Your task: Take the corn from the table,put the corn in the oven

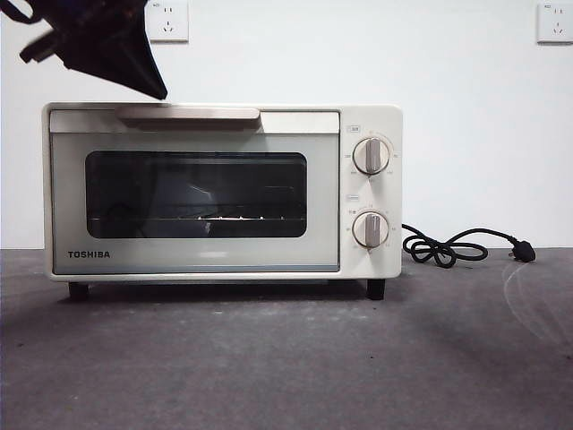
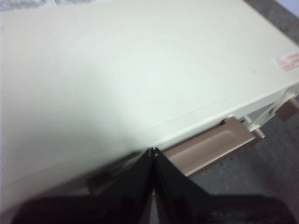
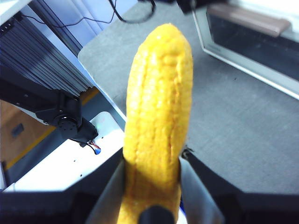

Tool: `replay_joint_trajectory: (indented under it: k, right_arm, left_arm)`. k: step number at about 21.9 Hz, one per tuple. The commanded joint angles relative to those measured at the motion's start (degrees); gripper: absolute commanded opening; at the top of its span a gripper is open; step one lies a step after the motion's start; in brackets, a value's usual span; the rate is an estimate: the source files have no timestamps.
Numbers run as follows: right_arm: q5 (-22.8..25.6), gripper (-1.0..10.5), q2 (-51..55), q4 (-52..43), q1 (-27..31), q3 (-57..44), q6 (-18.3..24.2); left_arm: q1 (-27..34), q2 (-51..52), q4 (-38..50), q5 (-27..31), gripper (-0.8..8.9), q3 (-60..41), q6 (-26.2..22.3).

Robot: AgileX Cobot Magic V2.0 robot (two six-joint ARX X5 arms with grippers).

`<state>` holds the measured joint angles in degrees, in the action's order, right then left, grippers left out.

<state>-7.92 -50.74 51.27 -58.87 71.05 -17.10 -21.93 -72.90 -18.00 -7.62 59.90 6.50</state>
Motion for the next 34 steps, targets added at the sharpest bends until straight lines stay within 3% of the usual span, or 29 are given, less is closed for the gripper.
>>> replay_joint_trajectory:
  k: [1, 5, 12, 16, 24, 34]
  right_arm:
    - [0.07, -0.1, 0.02, -0.02, -0.09, 1.27, 1.33]
    - [0.15, -0.1, 0.02, -0.35, -0.09, 1.88, 2.19]
    - [7.43, -0.1, 0.02, -0.72, -0.09, 1.88, 3.21]
    - [9.73, -0.1, 0.00, -0.72, -0.04, 1.88, 3.82]
    - [9.92, -0.1, -0.02, -0.92, -0.04, 1.88, 3.82]
    - [9.64, -0.1, -3.15, -4.94, -0.04, 1.88, 5.42]
  left_arm:
    - [-0.13, -1.29, -0.44, 0.15, -0.05, 0.00, -1.03]
    - [-0.15, -2.27, -3.58, -0.13, -0.05, 0.00, -1.03]
    - [-2.49, -2.25, -12.98, -0.48, -0.05, 0.00, -1.03]
    - [-6.16, -2.08, -14.84, -5.40, -0.05, 0.00, -0.98]
    - [-13.40, 2.12, -21.97, -6.08, -0.05, 0.00, -1.68]
    - [-18.58, 17.62, -24.15, -5.79, -0.05, 0.00, -0.68]
